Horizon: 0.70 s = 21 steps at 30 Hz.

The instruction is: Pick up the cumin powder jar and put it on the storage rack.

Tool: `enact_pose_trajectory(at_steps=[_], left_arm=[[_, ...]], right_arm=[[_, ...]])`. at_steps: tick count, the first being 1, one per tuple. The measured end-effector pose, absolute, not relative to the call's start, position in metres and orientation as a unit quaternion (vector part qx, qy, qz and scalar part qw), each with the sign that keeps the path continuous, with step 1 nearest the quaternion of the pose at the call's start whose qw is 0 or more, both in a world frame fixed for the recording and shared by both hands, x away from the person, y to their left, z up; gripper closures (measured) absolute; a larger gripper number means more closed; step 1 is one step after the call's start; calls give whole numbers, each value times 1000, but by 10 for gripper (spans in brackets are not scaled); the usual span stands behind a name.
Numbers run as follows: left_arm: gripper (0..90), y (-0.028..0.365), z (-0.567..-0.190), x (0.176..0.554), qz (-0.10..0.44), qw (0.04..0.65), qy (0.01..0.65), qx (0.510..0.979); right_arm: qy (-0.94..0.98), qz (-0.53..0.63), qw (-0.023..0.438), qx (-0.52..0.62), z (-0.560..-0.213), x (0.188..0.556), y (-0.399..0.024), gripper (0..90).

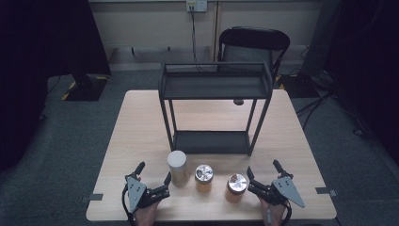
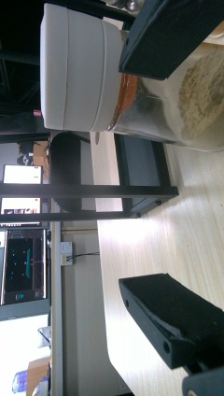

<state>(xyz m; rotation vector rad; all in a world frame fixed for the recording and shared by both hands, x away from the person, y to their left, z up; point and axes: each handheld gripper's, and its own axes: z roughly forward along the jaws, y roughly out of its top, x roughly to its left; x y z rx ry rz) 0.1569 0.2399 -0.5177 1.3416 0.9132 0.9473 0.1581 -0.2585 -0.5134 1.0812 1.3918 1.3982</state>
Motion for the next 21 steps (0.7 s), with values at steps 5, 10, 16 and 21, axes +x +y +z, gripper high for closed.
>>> enact_pose_trajectory(at_steps=[5, 10, 16, 21], left_arm=[[1, 239, -518, 156, 408, 589, 394, 575], [0, 240, -519, 156, 406, 595, 397, 568], [0, 240, -518, 156, 405, 594, 398, 570], [0, 243, -517, 156, 398, 598, 399, 570]], right_arm=[[558, 562, 430, 433, -514, 158, -259, 22], [557, 563, 430, 434, -514, 158, -259, 22], [557, 563, 430, 434, -514, 158, -259, 22], [557, 564, 429, 433, -514, 157, -259, 22]])
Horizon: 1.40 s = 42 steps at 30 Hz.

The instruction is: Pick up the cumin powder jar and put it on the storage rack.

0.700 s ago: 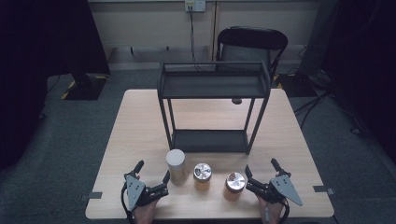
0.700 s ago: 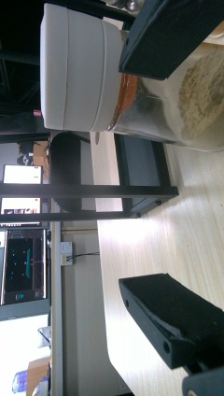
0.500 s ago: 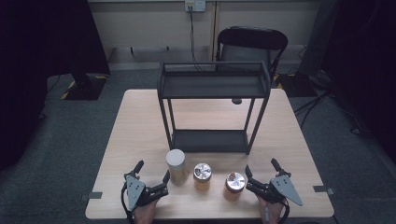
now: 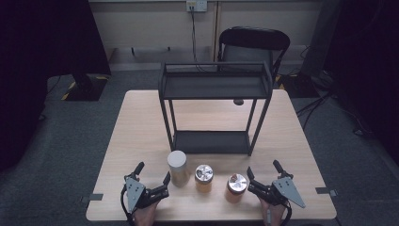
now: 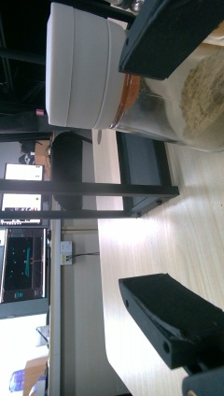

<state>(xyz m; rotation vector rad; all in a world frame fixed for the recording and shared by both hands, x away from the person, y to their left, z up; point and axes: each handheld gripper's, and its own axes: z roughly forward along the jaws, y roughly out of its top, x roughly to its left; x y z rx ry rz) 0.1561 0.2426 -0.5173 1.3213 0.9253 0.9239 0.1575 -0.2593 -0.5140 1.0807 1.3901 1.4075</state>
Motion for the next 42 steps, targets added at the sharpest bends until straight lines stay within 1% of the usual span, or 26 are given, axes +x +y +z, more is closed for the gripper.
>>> enact_pose_trajectory(at_steps=[13, 27, 35, 42], left_arm=[[0, 244, -512, 152, 392, 604, 397, 569], [0, 248, -496, 147, 386, 621, 372, 571], [0, 247, -488, 149, 380, 620, 356, 587], [0, 244, -480, 150, 371, 624, 358, 587]], right_arm=[[556, 566, 427, 433, -514, 157, -260, 22], [558, 567, 426, 431, -514, 157, -261, 32], [560, 569, 423, 429, -514, 158, -263, 32], [559, 570, 421, 431, -514, 158, -263, 29]])
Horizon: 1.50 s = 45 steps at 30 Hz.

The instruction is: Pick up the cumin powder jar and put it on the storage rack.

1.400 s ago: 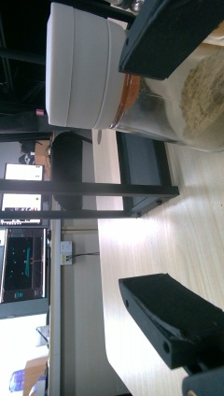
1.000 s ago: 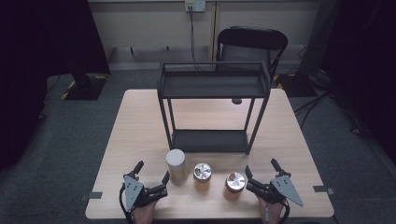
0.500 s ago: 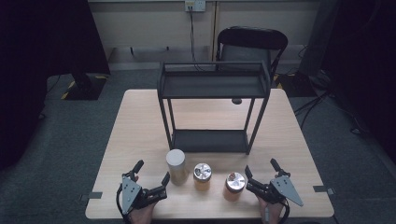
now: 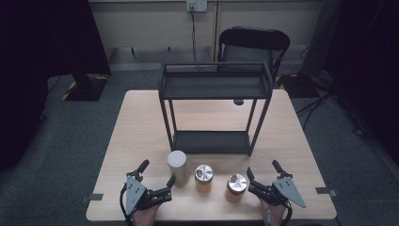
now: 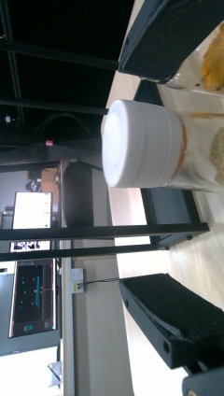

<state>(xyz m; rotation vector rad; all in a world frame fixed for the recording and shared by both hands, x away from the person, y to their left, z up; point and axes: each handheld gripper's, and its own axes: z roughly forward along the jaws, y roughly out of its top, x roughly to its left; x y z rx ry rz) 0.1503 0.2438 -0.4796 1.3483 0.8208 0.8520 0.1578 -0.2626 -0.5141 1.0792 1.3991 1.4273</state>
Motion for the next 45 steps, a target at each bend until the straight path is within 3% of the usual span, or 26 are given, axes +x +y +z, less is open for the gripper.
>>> enact_pose_trajectory(at_steps=[45], left_arm=[[13, 232, -449, 169, 360, 623, 325, 614]], right_arm=[[559, 566, 430, 426, -515, 156, -260, 21]])
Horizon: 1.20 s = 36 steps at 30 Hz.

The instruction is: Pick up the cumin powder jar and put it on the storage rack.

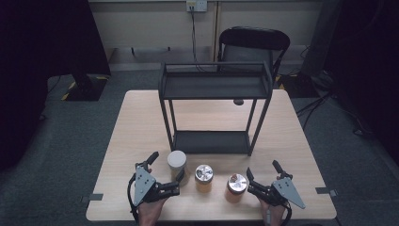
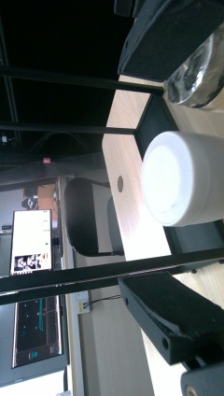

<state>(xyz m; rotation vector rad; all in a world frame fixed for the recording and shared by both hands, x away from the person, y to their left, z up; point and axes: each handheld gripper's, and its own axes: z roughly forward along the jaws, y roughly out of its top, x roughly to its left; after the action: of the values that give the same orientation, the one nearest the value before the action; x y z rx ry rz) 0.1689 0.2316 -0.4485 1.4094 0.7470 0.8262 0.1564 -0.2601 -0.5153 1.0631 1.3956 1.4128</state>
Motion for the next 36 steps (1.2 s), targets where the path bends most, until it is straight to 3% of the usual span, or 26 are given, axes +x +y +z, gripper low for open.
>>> enact_pose_trajectory(at_steps=[23, 36], left_arm=[[63, 224, -451, 183, 351, 618, 313, 630], [170, 221, -456, 192, 332, 604, 332, 644]], right_arm=[[557, 567, 431, 428, -516, 156, -260, 23], [558, 567, 431, 426, -516, 156, -260, 24]])
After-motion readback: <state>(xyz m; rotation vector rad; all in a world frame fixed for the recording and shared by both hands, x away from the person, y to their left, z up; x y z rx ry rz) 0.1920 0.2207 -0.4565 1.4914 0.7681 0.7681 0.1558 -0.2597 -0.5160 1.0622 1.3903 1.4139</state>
